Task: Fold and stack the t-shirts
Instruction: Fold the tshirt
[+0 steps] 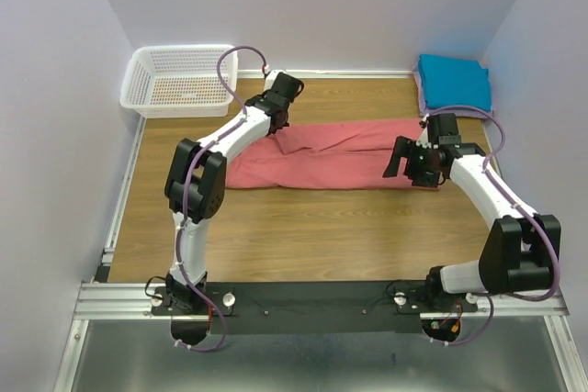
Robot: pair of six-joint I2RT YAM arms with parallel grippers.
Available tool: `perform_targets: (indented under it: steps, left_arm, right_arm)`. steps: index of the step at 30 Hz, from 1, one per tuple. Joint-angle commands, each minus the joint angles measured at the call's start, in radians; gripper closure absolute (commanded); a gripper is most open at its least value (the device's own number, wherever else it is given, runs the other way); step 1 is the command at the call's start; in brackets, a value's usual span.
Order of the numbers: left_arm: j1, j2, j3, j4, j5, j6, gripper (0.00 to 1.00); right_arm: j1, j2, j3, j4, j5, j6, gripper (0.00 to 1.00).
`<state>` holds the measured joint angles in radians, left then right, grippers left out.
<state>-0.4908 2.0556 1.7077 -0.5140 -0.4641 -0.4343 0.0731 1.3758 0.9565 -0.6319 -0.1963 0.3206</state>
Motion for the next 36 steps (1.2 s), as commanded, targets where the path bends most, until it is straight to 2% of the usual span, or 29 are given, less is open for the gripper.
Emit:
perform_targets:
  steps: [1,2,3,5,6,8,12,15,16,18,22,25,31,36]
  left_arm:
    - [0.012,0.043,0.029,0.008,-0.021,-0.006,0.87]
    - [0.012,0.044,0.029,0.0,-0.022,-0.012,0.82]
    - [0.012,0.035,0.029,-0.01,-0.024,-0.02,0.72]
    - [0.015,0.009,0.0,-0.023,-0.022,-0.035,0.64]
    - [0.018,-0.038,-0.019,-0.021,-0.015,-0.038,0.57]
    - [0.024,-0.101,-0.094,-0.014,0.007,-0.063,0.49]
    - [0.032,-0.323,-0.256,-0.018,0.036,-0.127,0.35]
    - [0.049,-0.483,-0.437,-0.008,0.087,-0.185,0.34]
    - [0.057,-0.523,-0.542,0.005,0.1,-0.228,0.34]
    - [0.084,-0.639,-0.69,0.031,0.125,-0.292,0.34]
    - [0.194,-0.808,-0.896,0.094,0.229,-0.371,0.3]
    - [0.248,-0.854,-0.996,0.156,0.294,-0.414,0.3]
    - [0.3,-0.858,-1.037,0.245,0.375,-0.461,0.27]
    - [0.304,-0.798,-1.04,0.272,0.352,-0.501,0.29]
  right_arm:
    - [0.007,0.031,0.039,0.001,0.06,-0.002,0.03]
    - [0.007,0.035,0.048,0.001,0.07,0.0,0.03]
    - [0.007,0.042,0.051,0.001,0.083,0.001,0.03]
    - [0.007,0.049,0.059,0.0,0.135,0.015,0.03]
    - [0.008,0.048,0.062,0.0,0.156,0.02,0.03]
    - [0.005,0.045,0.062,-0.002,0.219,0.035,0.03]
    - [-0.042,0.046,0.044,0.006,0.239,0.077,0.03]
    - [-0.122,0.036,0.007,0.024,0.202,0.132,0.04]
    - [-0.143,0.031,-0.022,0.044,0.201,0.146,0.04]
    - [-0.214,0.011,-0.05,0.076,0.123,0.184,0.04]
    - [-0.337,-0.014,-0.143,0.156,0.014,0.279,0.07]
    - [-0.351,-0.032,-0.191,0.237,-0.026,0.362,0.07]
    - [-0.386,-0.009,-0.284,0.357,-0.048,0.449,0.09]
    - [-0.401,0.002,-0.34,0.452,-0.054,0.498,0.09]
